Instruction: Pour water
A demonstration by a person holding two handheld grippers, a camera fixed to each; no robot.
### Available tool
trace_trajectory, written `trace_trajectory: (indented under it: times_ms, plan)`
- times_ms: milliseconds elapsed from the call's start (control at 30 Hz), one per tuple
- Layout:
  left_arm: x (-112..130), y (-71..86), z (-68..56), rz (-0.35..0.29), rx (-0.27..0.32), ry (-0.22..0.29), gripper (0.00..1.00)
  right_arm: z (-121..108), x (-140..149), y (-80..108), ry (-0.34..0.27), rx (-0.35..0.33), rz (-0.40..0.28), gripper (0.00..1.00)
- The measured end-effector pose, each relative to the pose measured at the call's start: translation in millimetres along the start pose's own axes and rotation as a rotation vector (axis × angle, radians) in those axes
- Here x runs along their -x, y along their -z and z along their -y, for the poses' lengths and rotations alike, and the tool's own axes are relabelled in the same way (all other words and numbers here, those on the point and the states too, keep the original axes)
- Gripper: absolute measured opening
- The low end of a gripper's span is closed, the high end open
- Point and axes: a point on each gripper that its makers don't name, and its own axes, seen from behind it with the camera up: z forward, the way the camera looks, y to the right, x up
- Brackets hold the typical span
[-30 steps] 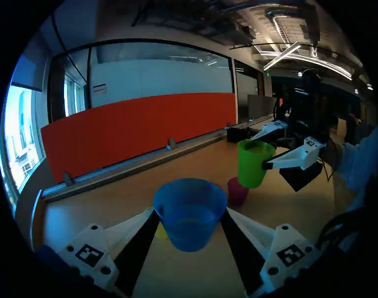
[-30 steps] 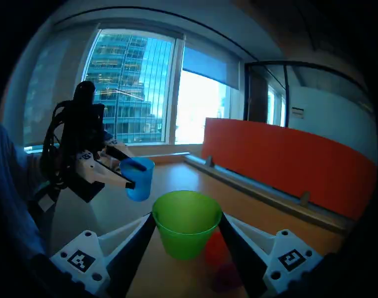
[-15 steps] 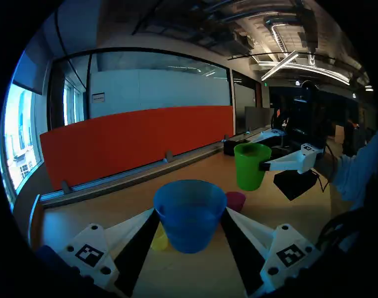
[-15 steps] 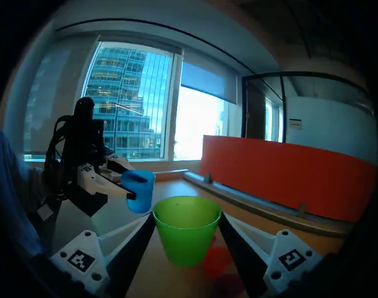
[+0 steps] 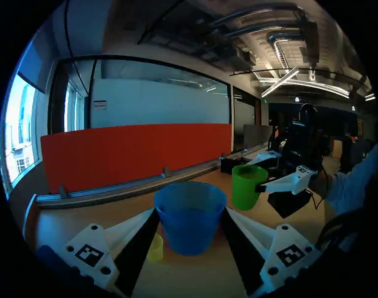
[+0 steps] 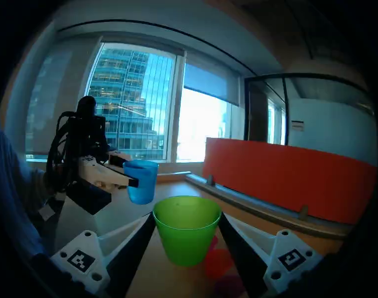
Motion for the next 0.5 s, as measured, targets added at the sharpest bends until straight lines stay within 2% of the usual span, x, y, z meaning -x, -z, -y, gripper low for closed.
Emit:
trace_trajectory:
  times_ms: [500]
  plan:
    - [-36.2, 2.7, -6.9, -0.05, -0.002, -0.077, 0.84, 6.1, -1.1, -1.5, -0.011, -0.026, -0.009, 0.92]
